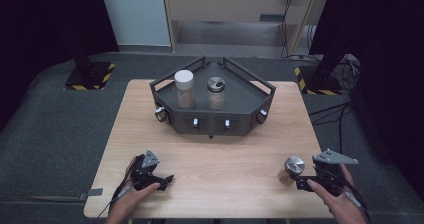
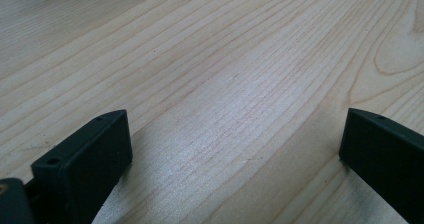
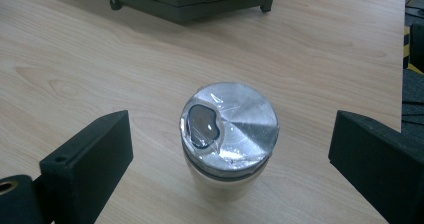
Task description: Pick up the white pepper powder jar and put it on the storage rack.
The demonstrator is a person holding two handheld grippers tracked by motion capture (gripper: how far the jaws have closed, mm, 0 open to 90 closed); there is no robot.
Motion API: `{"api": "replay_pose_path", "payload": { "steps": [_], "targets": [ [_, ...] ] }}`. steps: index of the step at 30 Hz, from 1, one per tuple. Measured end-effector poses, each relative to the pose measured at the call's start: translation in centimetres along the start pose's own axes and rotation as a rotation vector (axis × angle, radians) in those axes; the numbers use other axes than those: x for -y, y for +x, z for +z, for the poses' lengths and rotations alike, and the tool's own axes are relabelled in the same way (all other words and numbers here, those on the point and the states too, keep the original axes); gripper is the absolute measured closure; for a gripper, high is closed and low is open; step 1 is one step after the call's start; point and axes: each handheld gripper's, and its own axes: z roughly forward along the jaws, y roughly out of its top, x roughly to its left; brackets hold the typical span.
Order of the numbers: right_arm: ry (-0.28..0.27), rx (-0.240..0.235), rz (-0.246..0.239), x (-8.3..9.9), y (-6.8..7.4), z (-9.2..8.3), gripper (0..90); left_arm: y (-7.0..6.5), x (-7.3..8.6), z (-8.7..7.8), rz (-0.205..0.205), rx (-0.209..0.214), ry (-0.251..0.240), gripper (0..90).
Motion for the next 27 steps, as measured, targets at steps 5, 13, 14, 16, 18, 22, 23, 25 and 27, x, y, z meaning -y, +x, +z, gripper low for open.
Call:
{"api": "replay_pose_path", "payload": {
  "steps": [5,13,14,16,18,22,23,25,27],
  "targets": [
    [0.005,-0.001,0.018,0.6,-0.1,0.2,3.9,0.0,0.0,0.0,0.000,0.000,0.000,0.0],
    [0.014,-0.004,0.029,1.3,0.0,0.5,3.9,0.0,0.0,0.0,0.000,0.000,0.000,0.0],
    [0.015,-0.003,0.029,1.3,0.0,0.6,3.9,0.0,0.0,0.0,0.000,0.000,0.000,0.0],
    [0.018,-0.004,0.028,1.4,0.0,0.6,3.9,0.0,0.0,0.0,0.000,0.000,0.000,0.0],
    [0.022,-0.003,0.029,1.5,0.0,0.7,3.9,0.0,0.0,0.0,0.000,0.000,0.000,0.0],
    [0.028,-0.004,0.035,1.8,0.0,1.0,3.9,0.0,0.0,0.0,0.000,0.000,0.000,0.0],
    [0.031,-0.003,0.039,1.9,0.1,1.1,4.0,0.0,0.0,0.0,0.000,0.000,0.000,0.0],
    [0.035,-0.003,0.037,2.0,0.1,1.4,4.0,0.0,0.0,0.0,0.000,0.000,0.000,0.0],
    [0.039,-0.003,0.041,2.1,0.1,1.6,4.1,0.0,0.0,0.0,0.000,0.000,0.000,0.0]
  ]
}}
